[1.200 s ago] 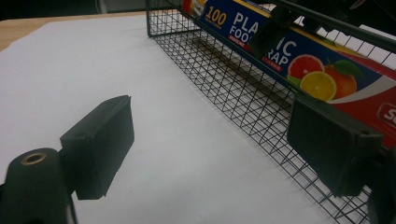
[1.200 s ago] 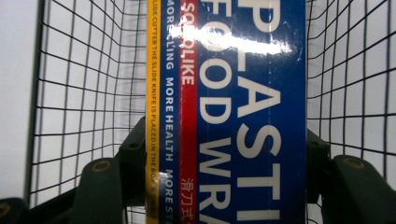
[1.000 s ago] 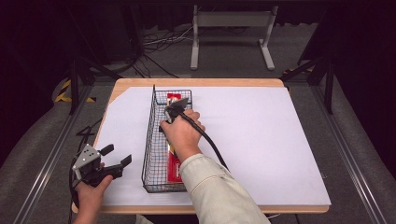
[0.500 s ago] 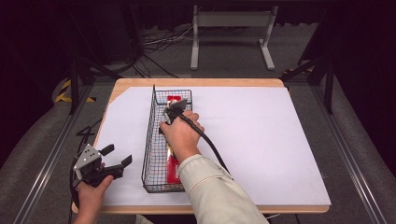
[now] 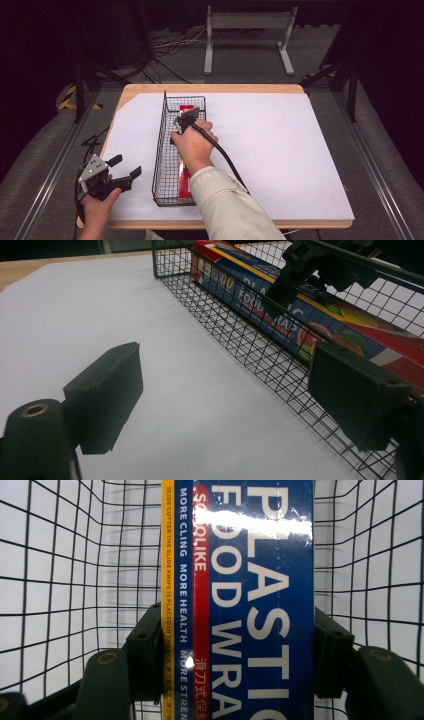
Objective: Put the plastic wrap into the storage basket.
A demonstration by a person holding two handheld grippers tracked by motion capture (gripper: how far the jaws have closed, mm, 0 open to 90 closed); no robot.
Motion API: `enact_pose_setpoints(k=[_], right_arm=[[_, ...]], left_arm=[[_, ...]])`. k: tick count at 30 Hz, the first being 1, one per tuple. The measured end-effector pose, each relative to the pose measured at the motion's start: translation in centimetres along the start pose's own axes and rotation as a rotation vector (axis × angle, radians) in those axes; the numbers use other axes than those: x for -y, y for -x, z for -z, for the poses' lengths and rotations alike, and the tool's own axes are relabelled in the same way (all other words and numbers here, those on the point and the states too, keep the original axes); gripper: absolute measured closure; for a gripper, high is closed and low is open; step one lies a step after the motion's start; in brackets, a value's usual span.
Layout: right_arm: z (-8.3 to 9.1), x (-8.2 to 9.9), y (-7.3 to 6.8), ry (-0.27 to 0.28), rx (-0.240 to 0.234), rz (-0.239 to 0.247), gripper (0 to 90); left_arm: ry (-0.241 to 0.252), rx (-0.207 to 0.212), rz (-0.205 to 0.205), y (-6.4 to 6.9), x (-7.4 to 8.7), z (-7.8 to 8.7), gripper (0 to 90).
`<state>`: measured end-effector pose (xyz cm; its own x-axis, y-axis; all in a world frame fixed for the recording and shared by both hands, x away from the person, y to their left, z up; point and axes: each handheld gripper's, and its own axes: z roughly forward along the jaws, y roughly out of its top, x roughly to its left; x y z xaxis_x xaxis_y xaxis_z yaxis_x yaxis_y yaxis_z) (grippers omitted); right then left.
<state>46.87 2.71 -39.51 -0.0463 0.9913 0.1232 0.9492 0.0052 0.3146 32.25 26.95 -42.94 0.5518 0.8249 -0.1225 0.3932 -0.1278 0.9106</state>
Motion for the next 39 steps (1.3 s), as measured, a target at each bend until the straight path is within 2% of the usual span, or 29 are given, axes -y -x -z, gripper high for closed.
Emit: enact_pose_setpoints(k=[6, 9, 10, 17, 22, 28, 32, 34, 38, 39], right_arm=[[0.1, 0.0, 0.0, -0.005, -0.007, 0.001, 37.9], [0.3, -0.1, -0.2, 0.008, -0.019, 0.000, 33.8], [0.5, -0.1, -0.2, 0.013, -0.029, 0.004, 30.0], [1.7, -0.4, -0.3, 0.050, -0.042, 0.023, 27.9], [2.4, -0.5, 0.0, 0.084, -0.045, 0.042, 27.6], [3.6, -0.5, -0.3, 0.136, -0.093, 0.060, 27.3], [4.2, -0.5, -0.3, 0.153, -0.098, 0.077, 27.3], [4.7, -0.5, -0.1, 0.184, -0.115, 0.093, 26.7], [5.4, -0.4, 0.4, 0.227, -0.108, 0.125, 26.7], [5.6, -0.4, 0.5, 0.242, -0.118, 0.133, 26.7]], left_arm=[[-0.002, 0.000, -0.001, 0.0, 0.0, 0.0, 15.2], [-0.001, 0.000, 0.002, 0.0, 0.0, 0.0, 15.2], [-0.001, 0.000, 0.001, 0.0, 0.0, 0.0, 15.2], [-0.004, -0.001, -0.002, 0.1, 0.0, 0.0, 15.2], [-0.003, -0.003, 0.002, 0.0, 0.0, -0.1, 15.2], [-0.001, -0.002, -0.004, 0.1, 0.0, -0.2, 15.2], [-0.003, 0.000, -0.003, 0.1, 0.0, -0.2, 15.2], [-0.002, 0.000, -0.004, 0.0, 0.0, -0.3, 15.3], [-0.003, 0.002, -0.004, 0.1, -0.1, -0.4, 15.2], [-0.002, 0.001, -0.008, 0.1, -0.1, -0.4, 15.2]])
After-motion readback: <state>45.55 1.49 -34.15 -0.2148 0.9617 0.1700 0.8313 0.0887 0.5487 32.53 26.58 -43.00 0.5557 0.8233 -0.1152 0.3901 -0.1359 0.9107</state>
